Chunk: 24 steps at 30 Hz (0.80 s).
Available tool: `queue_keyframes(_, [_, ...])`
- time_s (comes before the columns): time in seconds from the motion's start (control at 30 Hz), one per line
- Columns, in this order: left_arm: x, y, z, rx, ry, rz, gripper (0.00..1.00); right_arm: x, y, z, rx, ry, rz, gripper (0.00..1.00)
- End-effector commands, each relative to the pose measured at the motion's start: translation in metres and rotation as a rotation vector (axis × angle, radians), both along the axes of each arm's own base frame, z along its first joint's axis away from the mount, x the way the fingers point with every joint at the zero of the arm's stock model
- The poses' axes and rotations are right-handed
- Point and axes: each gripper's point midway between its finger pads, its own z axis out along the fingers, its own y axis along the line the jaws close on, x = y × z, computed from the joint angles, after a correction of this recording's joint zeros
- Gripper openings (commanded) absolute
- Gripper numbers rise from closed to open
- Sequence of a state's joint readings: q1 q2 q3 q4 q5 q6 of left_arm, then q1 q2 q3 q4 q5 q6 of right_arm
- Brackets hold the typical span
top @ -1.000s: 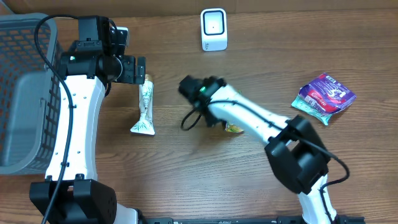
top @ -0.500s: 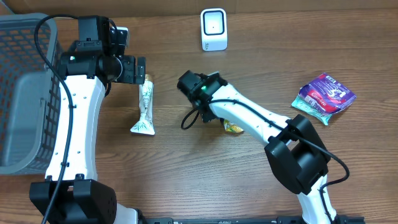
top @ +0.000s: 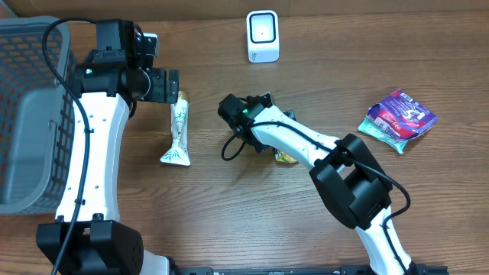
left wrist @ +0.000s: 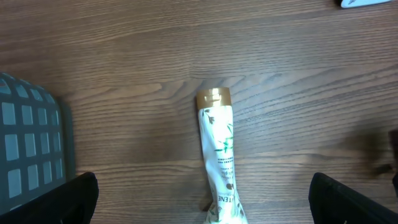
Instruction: Scan the item barcode
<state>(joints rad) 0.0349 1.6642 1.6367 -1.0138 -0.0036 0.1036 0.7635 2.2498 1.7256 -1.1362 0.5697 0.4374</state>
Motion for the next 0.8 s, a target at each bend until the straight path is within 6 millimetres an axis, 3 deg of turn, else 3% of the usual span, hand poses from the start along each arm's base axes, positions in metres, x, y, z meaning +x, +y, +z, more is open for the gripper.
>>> queue_keyframes(0.0, [-0.001,0.001,0.011,-0.009,-0.030,0.019,1.00,0.002,-0.002,-0.009,-0.002,0.004,-0.011,0.75])
queue_keyframes(0.27, [-0.001,0.001,0.011,-0.009,-0.030,0.019,1.00,0.009,-0.021,-0.013,-0.016,0.020,-0.054,0.44])
queue_keyframes(0.5, [-0.001,0.001,0.012,-0.009,-0.031,0.019,0.99,0.006,-0.021,-0.011,-0.017,0.041,-0.052,0.31])
queue_keyframes(0.67, [-0.001,0.001,0.011,-0.009,-0.030,0.019,1.00,-0.001,0.003,0.010,0.110,0.126,-0.041,0.24])
queue_keyframes(0.77, [-0.001,0.001,0.012,-0.009,-0.030,0.019,1.00,-0.009,0.040,0.031,0.299,0.231,0.065,0.24])
